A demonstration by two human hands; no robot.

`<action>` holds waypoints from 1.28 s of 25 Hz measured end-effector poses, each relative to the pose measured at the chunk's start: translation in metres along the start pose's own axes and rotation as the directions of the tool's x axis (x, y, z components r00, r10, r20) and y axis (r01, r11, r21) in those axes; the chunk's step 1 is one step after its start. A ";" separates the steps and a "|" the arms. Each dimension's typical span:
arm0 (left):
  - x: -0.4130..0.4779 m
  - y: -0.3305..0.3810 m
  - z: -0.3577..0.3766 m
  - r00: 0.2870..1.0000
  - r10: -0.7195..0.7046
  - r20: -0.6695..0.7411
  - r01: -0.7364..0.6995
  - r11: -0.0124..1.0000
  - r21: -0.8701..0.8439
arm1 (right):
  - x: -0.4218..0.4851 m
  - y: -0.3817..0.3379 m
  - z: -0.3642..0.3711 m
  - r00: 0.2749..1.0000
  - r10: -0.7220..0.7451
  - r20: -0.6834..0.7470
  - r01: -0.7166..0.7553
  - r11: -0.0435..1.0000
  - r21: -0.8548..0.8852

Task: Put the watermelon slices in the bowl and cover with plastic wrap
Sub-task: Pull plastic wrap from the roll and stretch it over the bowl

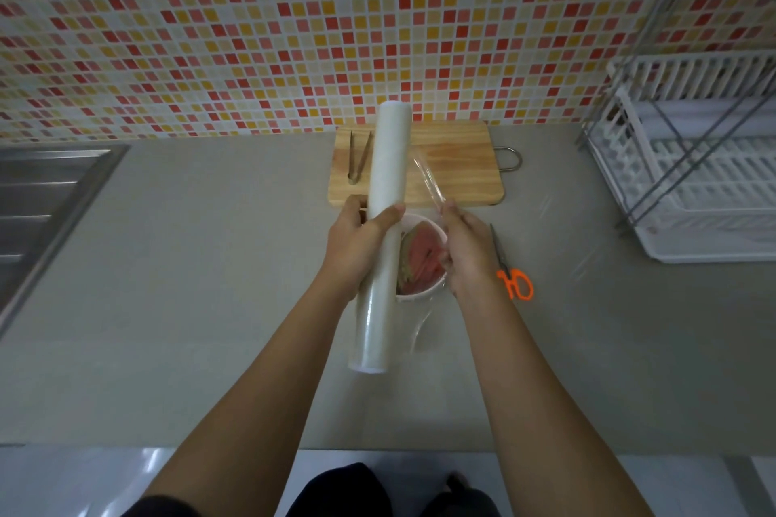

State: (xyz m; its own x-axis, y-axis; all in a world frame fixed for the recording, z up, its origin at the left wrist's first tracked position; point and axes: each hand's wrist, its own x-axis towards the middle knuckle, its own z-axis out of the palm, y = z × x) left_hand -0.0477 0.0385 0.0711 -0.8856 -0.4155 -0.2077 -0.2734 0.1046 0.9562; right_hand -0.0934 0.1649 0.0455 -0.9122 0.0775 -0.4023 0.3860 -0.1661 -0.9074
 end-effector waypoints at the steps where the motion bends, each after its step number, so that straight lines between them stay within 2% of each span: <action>1: 0.000 0.000 0.002 1.000 -0.028 -0.012 0.028 1.000 0.000 | 0.000 0.003 0.001 0.998 -0.043 -0.043 0.041 0.999 -0.032; 5: -0.003 -0.001 0.012 0.980 -0.199 0.008 0.199 0.979 -0.036 | 0.011 0.012 -0.005 0.976 -0.135 -0.168 0.120 0.988 -0.095; 8: -0.005 -0.004 0.019 0.973 -0.223 0.063 0.226 0.973 -0.036 | 0.023 0.019 -0.016 0.974 -0.143 -0.178 0.129 0.988 -0.091; 11: -0.001 -0.005 0.016 0.947 -0.284 0.147 0.307 0.937 -0.168 | 0.033 0.027 -0.026 0.978 -0.095 -0.185 0.079 0.993 -0.091; 14: 0.007 -0.009 0.003 0.892 -0.343 0.295 0.434 0.834 -0.342 | 0.042 0.035 -0.030 0.979 -0.045 -0.198 0.022 0.993 -0.114; 18: 0.015 -0.020 -0.009 0.875 -0.367 0.316 0.479 0.756 -0.447 | 0.048 0.043 -0.026 0.980 -0.081 -0.184 0.053 0.987 -0.152; 20: 0.017 -0.020 -0.008 0.875 -0.393 0.285 0.479 0.789 -0.384 | 0.051 0.047 -0.022 0.977 -0.122 -0.174 0.088 0.977 -0.193; 23: 0.020 -0.021 -0.008 0.912 -0.386 0.141 0.401 0.910 -0.106 | 0.053 0.051 -0.018 0.975 -0.135 -0.176 0.098 0.975 -0.201; 30: 0.030 -0.037 -0.024 0.945 -0.317 0.084 0.321 0.947 -0.035 | 0.055 0.060 -0.013 0.973 -0.116 -0.198 0.064 0.966 -0.250; 32: 0.030 -0.041 -0.025 0.964 -0.264 0.023 0.262 0.963 0.058 | 0.055 0.060 -0.012 0.975 -0.098 -0.197 0.045 0.965 -0.259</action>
State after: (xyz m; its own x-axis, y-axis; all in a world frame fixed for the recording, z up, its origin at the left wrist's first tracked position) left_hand -0.0541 -0.0009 0.0312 -0.7905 -0.4070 -0.4576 -0.5174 0.0440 0.8546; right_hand -0.1189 0.1714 -0.0327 -0.9006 0.2860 -0.3273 0.3672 0.0978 -0.9250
